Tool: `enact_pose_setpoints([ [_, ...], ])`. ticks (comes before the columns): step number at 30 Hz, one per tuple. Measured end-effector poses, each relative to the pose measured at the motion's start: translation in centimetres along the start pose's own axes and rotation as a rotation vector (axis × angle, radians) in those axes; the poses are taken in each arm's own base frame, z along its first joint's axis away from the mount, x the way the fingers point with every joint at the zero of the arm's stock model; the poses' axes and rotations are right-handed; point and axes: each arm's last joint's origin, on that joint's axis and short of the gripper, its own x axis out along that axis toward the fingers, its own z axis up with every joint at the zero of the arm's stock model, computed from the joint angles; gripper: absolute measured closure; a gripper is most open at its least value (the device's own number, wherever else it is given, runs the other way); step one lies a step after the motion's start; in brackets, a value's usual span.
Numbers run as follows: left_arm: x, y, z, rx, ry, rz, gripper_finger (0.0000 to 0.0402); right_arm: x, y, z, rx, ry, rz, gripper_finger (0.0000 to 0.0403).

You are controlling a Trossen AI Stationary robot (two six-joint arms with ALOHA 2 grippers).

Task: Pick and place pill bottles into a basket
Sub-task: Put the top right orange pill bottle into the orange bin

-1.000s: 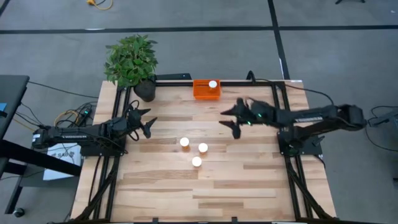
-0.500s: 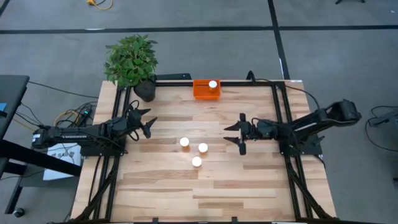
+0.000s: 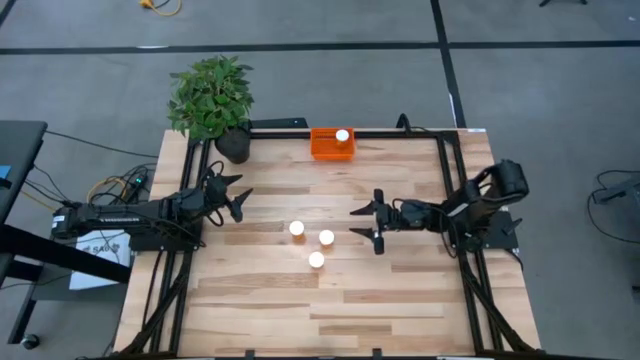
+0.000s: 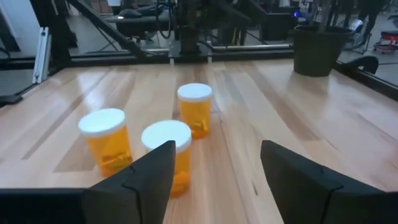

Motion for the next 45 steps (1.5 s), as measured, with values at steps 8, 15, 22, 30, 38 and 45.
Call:
enact_pose_setpoints([
  [8, 0.0, 0.0, 0.0, 0.000, 0.000, 0.000, 0.0139, 2.3, 0.9, -0.9, -0.018, 0.054, 0.029, 0.0152],
  [15, 0.0, 0.0, 0.0, 0.000, 0.000, 0.000, 0.0139, 3.9, 2.0, -1.3, -0.035, 0.094, 0.062, 0.0152],
  [22, 0.0, 0.0, 0.0, 0.000, 0.000, 0.000, 0.0139, 5.4, 2.5, -0.8, -0.058, 0.140, 0.070, 0.0152],
  [30, 0.0, 0.0, 0.0, 0.000, 0.000, 0.000, 0.0139, 6.2, 2.6, -0.5, -0.080, 0.179, 0.072, 0.0151],
  [38, 0.0, 0.0, 0.0, 0.000, 0.000, 0.000, 0.0139, 6.8, 2.7, -0.3, -0.089, 0.208, 0.075, 0.0152],
  [45, 0.0, 0.0, 0.0, 0.000, 0.000, 0.000, 0.0139, 7.3, 2.8, -0.1, -0.105, 0.228, 0.078, 0.0152],
])
